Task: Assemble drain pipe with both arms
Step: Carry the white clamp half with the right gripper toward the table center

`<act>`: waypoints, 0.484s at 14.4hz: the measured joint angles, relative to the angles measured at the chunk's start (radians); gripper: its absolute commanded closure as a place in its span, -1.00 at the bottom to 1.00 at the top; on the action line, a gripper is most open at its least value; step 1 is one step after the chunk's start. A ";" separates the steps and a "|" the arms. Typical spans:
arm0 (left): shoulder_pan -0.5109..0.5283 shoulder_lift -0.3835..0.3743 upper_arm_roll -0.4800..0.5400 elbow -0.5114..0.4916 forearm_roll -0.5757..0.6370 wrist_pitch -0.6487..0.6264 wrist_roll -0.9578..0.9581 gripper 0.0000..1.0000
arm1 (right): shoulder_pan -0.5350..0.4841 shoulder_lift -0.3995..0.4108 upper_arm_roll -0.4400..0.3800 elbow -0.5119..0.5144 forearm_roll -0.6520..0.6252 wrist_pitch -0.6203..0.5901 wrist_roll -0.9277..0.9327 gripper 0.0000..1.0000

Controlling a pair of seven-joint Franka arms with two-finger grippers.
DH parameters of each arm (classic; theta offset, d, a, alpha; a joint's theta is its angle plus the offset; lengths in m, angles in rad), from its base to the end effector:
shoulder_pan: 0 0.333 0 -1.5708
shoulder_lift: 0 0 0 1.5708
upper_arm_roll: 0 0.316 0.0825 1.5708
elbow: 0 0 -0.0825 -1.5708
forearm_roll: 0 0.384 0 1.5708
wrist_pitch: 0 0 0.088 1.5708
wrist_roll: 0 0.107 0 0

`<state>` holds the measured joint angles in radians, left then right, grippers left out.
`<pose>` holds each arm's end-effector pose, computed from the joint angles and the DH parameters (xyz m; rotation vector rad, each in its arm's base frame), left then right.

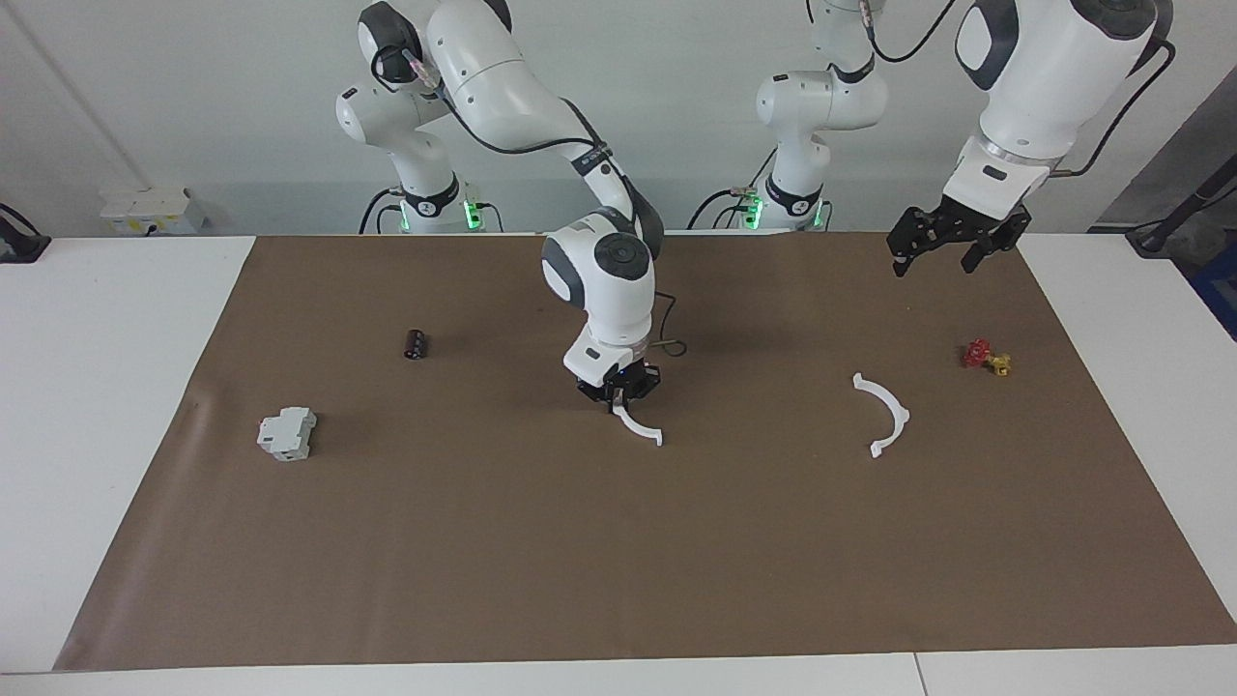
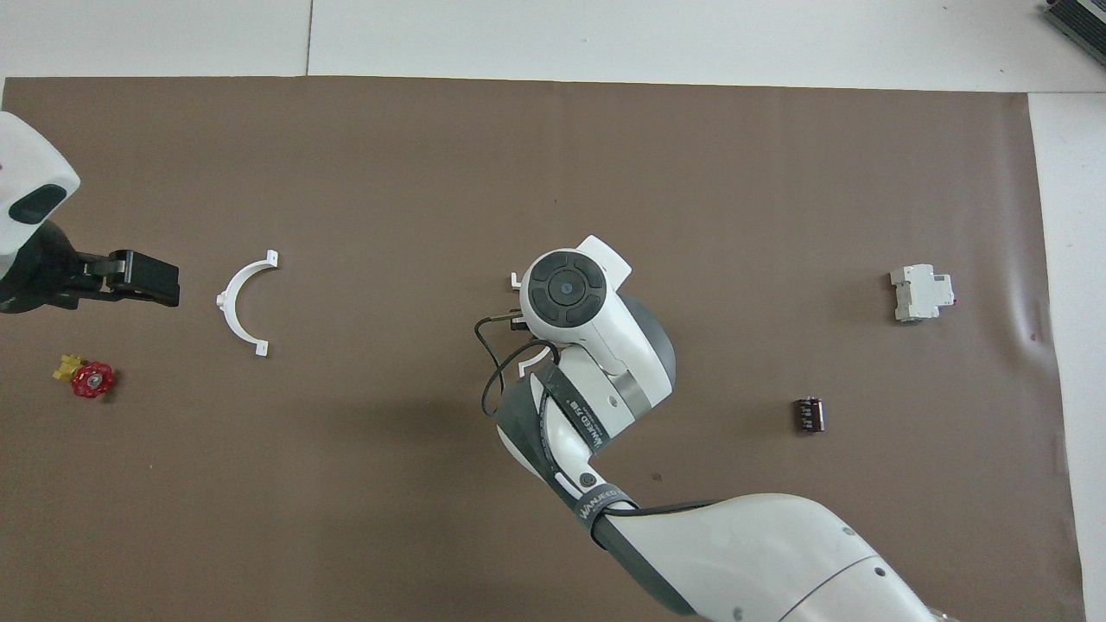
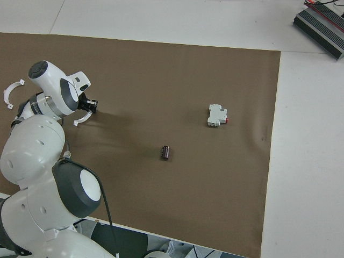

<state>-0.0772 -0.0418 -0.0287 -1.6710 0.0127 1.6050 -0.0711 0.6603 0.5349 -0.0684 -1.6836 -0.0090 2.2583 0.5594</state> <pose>0.5398 -0.0564 0.6030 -3.1249 0.0552 0.0358 0.5618 0.3836 0.2942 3.1267 0.0755 0.0892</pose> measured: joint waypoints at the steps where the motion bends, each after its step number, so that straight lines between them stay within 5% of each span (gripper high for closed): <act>1: 0.000 0.000 0.000 0.000 0.000 0.000 0.000 -1.00 | 0.000 0.000 -0.001 0.000 -0.001 0.000 0.000 1.00; 2: 0.000 0.000 0.000 0.000 0.000 0.000 0.000 -1.00 | 0.000 0.000 -0.002 0.000 -0.001 0.000 0.000 0.23; 3: 0.000 0.000 0.000 0.000 0.000 0.000 0.000 -1.00 | 0.000 0.000 -0.003 0.000 -0.001 0.000 0.000 -0.99; 7: 0.000 0.000 0.000 0.000 0.000 0.000 0.000 -1.00 | 0.000 0.000 -0.003 0.000 -0.001 0.000 0.001 -1.00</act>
<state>-0.0772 -0.0419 -0.0287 -1.6710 0.0127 1.6050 -0.0711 0.6608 0.5344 -0.0718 -1.6834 -0.0104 2.2581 0.5600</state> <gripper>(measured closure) 0.000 0.383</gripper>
